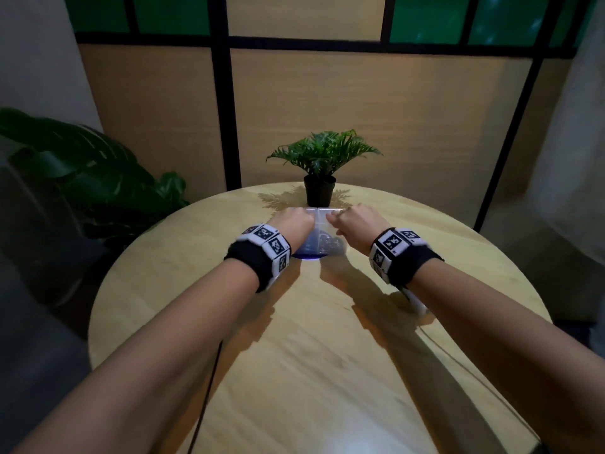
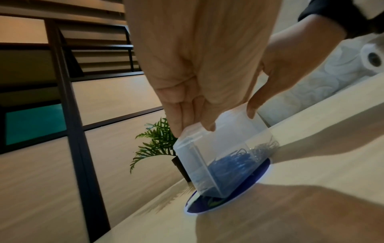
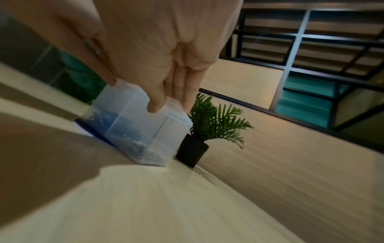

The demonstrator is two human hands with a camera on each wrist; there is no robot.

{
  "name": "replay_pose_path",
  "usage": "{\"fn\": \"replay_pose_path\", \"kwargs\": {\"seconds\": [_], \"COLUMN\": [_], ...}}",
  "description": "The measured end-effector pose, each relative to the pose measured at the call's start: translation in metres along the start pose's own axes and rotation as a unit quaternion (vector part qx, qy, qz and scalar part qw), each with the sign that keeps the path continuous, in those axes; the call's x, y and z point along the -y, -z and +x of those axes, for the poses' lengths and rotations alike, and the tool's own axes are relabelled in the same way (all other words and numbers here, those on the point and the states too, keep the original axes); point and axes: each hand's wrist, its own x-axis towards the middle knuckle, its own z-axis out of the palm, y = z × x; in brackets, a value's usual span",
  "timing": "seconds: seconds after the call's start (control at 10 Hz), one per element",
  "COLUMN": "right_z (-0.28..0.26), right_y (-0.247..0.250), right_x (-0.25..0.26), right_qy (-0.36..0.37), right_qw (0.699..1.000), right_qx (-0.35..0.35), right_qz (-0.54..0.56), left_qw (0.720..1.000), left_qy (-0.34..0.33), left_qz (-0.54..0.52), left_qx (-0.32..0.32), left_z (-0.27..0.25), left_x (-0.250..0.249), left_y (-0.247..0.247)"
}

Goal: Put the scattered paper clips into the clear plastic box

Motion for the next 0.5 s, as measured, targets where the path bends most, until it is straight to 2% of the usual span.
{"fn": "replay_pose_path", "kwargs": {"seconds": [0.2, 0.4, 0.5], "right_z": [-0.002, 0.013, 0.034], "right_y": [0.005, 0.029, 0.043], "right_x": [0.01, -0.013, -0.025], "right_qy": [0.016, 0.038, 0.025], "right_qw": [0.996, 0.996, 0.991], "right_qx": [0.034, 0.076, 0.105], "right_qz": [-0.078, -0.014, 0.079], "left_qw": [0.999, 0.997, 0.991], "left_qy": [0.009, -0.019, -0.049], "left_qz": [0.016, -0.071, -0.103], "left_qx": [0.029, 0.038, 0.067], "left_z": [-0.006, 0.013, 0.029], "left_x": [-0.004, 0.019, 0.028], "left_y": [0.012, 0.015, 0.024]}}
